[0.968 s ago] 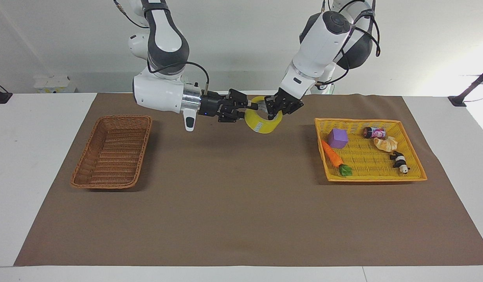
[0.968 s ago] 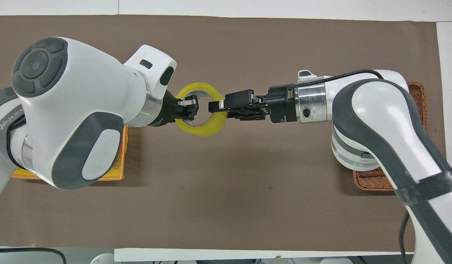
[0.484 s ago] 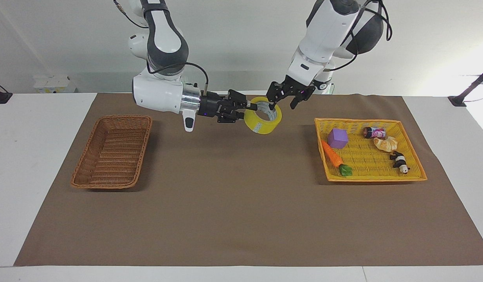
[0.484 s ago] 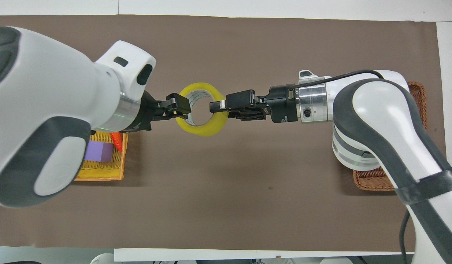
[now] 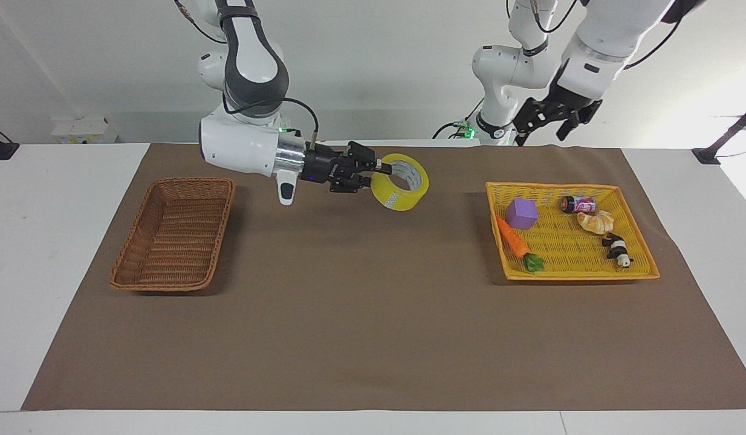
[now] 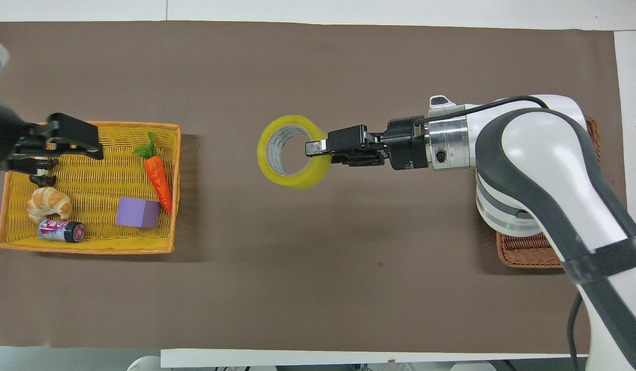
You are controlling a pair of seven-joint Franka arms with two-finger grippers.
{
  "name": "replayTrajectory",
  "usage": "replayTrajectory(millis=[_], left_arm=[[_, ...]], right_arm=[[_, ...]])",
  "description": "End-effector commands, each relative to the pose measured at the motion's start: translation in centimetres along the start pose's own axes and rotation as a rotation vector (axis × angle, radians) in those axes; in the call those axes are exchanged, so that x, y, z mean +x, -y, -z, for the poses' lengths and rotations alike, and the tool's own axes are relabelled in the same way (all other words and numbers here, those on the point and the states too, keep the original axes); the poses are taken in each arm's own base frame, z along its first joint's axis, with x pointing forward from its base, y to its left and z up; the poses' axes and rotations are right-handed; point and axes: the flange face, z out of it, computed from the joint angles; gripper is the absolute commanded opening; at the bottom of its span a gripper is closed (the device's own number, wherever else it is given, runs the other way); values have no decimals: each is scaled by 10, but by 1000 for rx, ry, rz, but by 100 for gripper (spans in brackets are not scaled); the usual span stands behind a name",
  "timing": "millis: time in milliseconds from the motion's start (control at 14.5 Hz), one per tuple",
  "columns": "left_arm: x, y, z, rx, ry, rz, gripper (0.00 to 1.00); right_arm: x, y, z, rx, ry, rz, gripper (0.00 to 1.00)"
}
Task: Move tape to another basket
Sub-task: 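Open the left gripper and withdraw it from the tape, then carry the tape with the right gripper and lower it into the wicker basket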
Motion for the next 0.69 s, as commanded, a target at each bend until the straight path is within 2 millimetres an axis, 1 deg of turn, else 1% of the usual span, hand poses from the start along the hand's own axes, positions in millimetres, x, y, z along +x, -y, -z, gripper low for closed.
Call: replayTrajectory(millis=[0, 69, 138, 207, 276, 346, 484, 553, 622], left_arm=[[2, 75, 14, 13, 9, -26, 100], [2, 97, 19, 9, 5, -54, 100], [2, 114, 21, 10, 0, -74, 100], [-2, 126, 25, 6, -19, -70, 100], [-5, 131, 18, 5, -8, -57, 100], [-8, 131, 18, 4, -5, -56, 100], [-10, 129, 17, 7, 3, -62, 100], [-10, 129, 17, 6, 3, -60, 100], [-9, 129, 17, 7, 3, -60, 100]], right_arm=[[5, -9, 39, -13, 0, 30, 0], [10, -20, 62, -26, -11, 19, 0], [14, -33, 87, -46, -15, 8, 0], [15, -48, 116, -86, -3, 3, 0], [14, -64, 149, -122, 5, 19, 0], [11, -84, 188, -155, 1, 38, 0], [-6, -124, 262, -228, 2, 50, 0], [-16, -143, 295, -281, -2, 92, 0], [-24, -157, 318, -321, 1, 118, 0]])
